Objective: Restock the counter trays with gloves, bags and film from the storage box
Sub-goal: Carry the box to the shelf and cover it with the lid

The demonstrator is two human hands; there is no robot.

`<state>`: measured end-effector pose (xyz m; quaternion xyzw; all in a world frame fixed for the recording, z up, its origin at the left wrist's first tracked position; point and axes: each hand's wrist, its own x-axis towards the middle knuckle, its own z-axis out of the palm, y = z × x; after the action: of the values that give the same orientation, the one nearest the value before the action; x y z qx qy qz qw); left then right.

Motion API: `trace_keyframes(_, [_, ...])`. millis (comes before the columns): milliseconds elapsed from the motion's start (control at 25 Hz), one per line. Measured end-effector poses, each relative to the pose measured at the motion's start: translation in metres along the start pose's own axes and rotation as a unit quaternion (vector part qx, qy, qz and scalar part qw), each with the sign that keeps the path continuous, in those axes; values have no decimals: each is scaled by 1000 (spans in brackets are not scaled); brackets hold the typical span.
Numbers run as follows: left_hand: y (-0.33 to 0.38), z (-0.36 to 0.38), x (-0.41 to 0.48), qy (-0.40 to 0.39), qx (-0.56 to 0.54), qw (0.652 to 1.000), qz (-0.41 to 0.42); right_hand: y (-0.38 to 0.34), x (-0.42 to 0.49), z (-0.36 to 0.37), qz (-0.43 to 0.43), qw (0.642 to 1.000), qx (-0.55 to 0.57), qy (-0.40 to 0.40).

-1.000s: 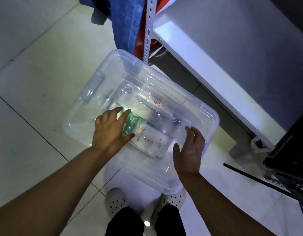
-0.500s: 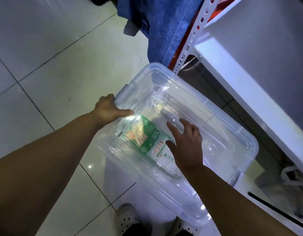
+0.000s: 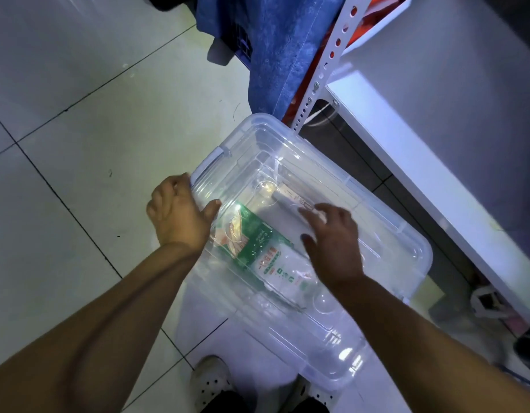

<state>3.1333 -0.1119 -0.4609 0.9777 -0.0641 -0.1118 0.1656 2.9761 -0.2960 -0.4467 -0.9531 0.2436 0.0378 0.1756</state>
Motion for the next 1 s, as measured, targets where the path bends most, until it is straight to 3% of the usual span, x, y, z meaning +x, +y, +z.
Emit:
trace_keyframes(120, [-11,3,-51,46,-53,982,-175,46,10,-29,93,994,-26,46])
trace_keyframes(200, [-14,10,-85,3,-120,950,-287,80,10,-43,159,985,-63,-8])
trace_keyframes(280, [-11,22,-116,-94,-253,872,-409,101,4,-49,208,971,-54,-107])
trace_keyframes(360, [-4,28,-136,-164,-389,755,-502,109,-3,-54,247,956,8,-158])
trace_keyframes(440, [-5,20,-142,-168,-439,711,-523,105,-14,-63,286,940,105,-155])
trace_keyframes(560, [-11,-9,-144,-171,-469,696,-516,97,-44,-83,333,919,173,-124])
trace_keyframes(680, [-5,-43,-149,-178,-471,710,-493,90,-81,-114,394,875,255,-116])
trace_keyframes(800, [19,-88,-155,-178,-444,752,-454,78,-120,-158,424,851,295,-99])
trace_keyframes(1000, [72,-165,-149,-170,-427,815,-352,59,-153,-234,443,831,337,2])
